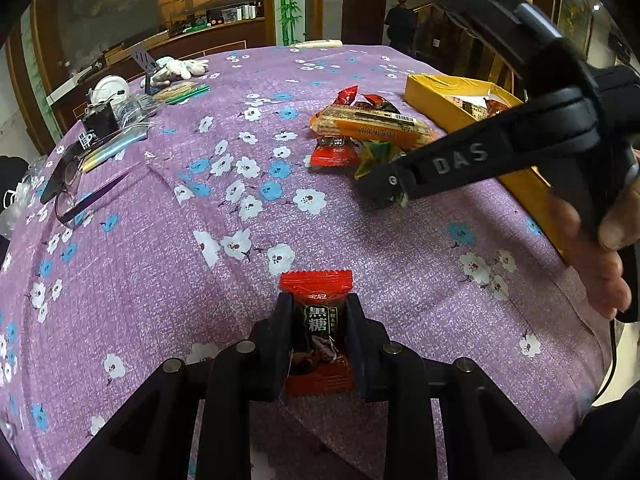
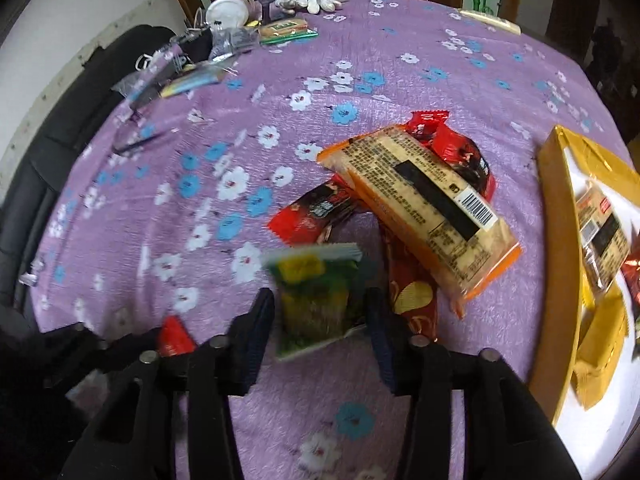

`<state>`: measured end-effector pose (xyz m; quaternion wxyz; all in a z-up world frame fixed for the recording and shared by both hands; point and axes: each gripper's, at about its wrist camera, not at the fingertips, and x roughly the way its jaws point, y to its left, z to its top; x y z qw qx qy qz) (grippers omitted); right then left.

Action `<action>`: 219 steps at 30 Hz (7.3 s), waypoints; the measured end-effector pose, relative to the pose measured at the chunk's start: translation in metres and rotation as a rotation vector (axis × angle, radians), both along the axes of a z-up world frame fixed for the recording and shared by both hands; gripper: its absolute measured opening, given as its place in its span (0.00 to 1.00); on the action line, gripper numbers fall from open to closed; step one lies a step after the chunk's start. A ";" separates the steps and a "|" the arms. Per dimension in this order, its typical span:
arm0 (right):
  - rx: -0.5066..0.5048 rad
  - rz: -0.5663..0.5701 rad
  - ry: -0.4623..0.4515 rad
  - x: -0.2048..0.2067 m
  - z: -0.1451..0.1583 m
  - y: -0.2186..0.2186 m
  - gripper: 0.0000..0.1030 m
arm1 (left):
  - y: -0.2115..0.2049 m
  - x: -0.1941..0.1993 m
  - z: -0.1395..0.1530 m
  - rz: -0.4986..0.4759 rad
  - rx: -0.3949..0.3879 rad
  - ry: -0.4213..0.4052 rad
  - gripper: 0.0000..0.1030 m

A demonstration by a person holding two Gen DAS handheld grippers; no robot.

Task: Organize snacks
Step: 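Grasp the red candy wrapper with left tool while right grasps green pea-snack bag, then carry candy over the tray with left tool while right releases pea-snack bag inside, then open the left tool to drop the red candy into the tray, then grasp a red candy on the table with left tool while right grasps red chocolate bar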

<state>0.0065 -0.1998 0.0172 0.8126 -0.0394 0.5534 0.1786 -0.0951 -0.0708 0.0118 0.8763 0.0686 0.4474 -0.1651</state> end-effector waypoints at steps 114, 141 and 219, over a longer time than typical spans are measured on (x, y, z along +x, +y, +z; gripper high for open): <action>0.255 -0.552 -0.024 -0.075 0.020 -0.312 0.39 | -0.287 0.027 0.023 -0.400 -0.062 0.101 0.26; 0.244 -0.546 -0.148 -0.101 0.059 -0.281 0.50 | -0.237 0.020 0.055 -0.321 -0.103 -0.001 0.56; 0.045 -0.198 0.072 -0.026 -0.001 -0.039 0.22 | -0.011 0.031 0.003 -0.001 -0.025 0.105 0.32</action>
